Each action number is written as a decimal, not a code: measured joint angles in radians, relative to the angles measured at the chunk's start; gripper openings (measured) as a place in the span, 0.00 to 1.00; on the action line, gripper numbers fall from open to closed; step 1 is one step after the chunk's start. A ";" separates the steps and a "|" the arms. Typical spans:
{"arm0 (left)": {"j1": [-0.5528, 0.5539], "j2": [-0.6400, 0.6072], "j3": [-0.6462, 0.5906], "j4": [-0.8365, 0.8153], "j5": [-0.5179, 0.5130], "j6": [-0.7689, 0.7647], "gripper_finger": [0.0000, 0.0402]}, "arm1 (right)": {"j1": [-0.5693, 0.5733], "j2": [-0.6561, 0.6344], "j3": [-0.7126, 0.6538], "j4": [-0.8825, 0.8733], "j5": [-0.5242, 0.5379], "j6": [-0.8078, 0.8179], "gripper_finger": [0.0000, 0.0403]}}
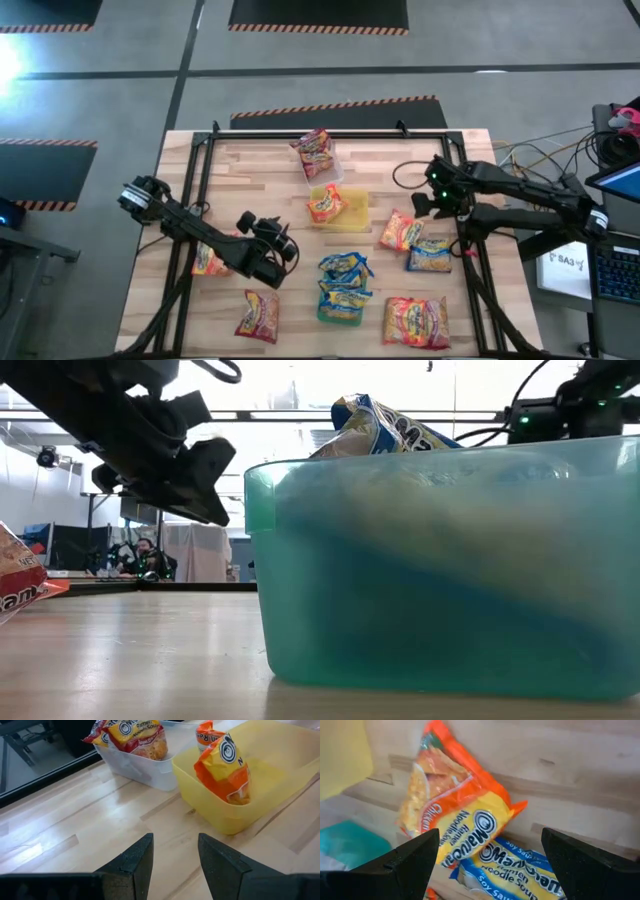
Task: Sort Maruchan noodles
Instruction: Put the orange noodle pack into the yellow bin
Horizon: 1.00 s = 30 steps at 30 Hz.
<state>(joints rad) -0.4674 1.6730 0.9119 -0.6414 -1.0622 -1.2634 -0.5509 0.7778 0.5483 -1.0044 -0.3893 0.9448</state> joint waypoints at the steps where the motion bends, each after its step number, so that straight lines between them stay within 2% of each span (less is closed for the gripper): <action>1: 0.001 0.000 0.000 -0.001 0.000 0.005 0.35 | 0.016 -0.009 -0.018 0.018 0.002 0.020 0.85; 7: 0.001 0.000 -0.001 0.000 0.000 0.006 0.35 | 0.101 -0.024 -0.111 0.217 -0.003 0.111 0.85; 21: 0.001 0.000 -0.001 0.003 0.000 0.006 0.35 | 0.249 -0.024 -0.214 0.364 -0.018 0.282 0.84; 25: 0.002 0.000 -0.001 0.003 0.000 0.006 0.35 | 0.259 -0.016 -0.236 0.487 0.035 0.288 0.84; 30: 0.003 0.000 -0.001 0.007 0.000 0.006 0.35 | 0.256 0.013 -0.243 0.622 0.144 0.218 0.84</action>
<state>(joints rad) -0.4648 1.6726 0.9112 -0.6345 -1.0623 -1.2575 -0.2947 0.7904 0.3050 -0.3820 -0.2452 1.1625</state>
